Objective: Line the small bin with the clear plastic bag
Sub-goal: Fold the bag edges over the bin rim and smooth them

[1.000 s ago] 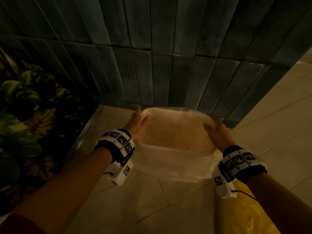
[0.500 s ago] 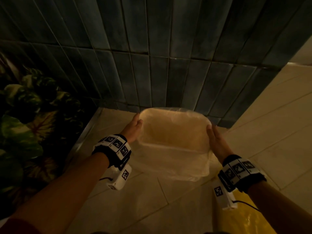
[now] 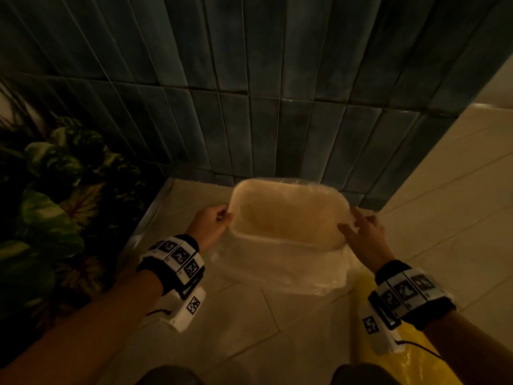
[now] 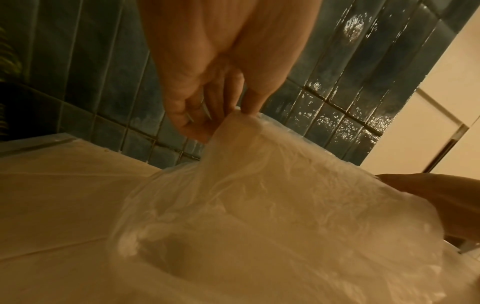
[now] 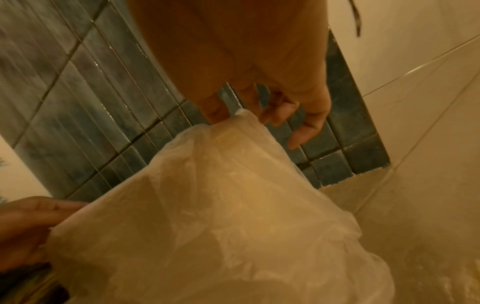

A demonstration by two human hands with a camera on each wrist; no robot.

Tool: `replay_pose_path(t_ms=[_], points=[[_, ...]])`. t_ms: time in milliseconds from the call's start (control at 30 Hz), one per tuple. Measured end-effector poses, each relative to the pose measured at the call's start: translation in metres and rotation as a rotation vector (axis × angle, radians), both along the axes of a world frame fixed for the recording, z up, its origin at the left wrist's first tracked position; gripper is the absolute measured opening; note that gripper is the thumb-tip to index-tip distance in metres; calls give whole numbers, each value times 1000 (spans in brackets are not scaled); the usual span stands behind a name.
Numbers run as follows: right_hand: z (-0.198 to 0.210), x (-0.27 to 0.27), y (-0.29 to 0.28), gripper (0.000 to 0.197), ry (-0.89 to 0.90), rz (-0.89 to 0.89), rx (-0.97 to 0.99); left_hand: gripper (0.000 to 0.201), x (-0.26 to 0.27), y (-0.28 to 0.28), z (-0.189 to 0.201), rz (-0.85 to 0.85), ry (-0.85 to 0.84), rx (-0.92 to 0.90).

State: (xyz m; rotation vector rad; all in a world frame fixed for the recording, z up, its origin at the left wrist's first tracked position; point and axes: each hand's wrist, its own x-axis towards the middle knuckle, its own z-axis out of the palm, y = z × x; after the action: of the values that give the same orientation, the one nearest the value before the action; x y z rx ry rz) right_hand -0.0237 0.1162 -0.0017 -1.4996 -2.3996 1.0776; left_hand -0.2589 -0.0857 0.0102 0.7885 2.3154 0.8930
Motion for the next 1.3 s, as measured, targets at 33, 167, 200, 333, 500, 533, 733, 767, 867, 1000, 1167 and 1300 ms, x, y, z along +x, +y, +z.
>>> replay_pose_path(t_ms=[33,167,200,333,500,533,733,767,867,1000,1167,1300], points=[[1,0,-1,55,-3,10,-22,31,1,-1,0,-5,1,-1],[8,-3,-7,52,130,-16,-189,28,1,3,0,-9,46,19],[11,-5,-7,50,129,-3,-180,27,1,5,0,-4,53,13],[16,-9,-3,35,94,53,-72,26,-6,10,-2,13,75,-27],[19,-18,-1,22,43,108,-14,25,-18,13,-2,32,139,-94],[21,-22,-1,20,44,117,-16,25,-22,14,-2,38,148,-105],[21,-59,2,22,132,72,-94,26,-53,13,-2,86,171,-125],[21,-67,4,23,143,67,-96,26,-58,12,-1,97,169,-125],[24,-88,4,26,171,74,-101,22,-73,7,2,120,173,-129],[29,-113,-4,22,186,94,-95,24,-96,-1,10,179,241,-108],[26,-152,-11,27,201,161,-90,26,-123,-6,18,278,305,-122],[26,-179,-22,25,199,149,-142,22,-144,-14,19,312,345,-162]])
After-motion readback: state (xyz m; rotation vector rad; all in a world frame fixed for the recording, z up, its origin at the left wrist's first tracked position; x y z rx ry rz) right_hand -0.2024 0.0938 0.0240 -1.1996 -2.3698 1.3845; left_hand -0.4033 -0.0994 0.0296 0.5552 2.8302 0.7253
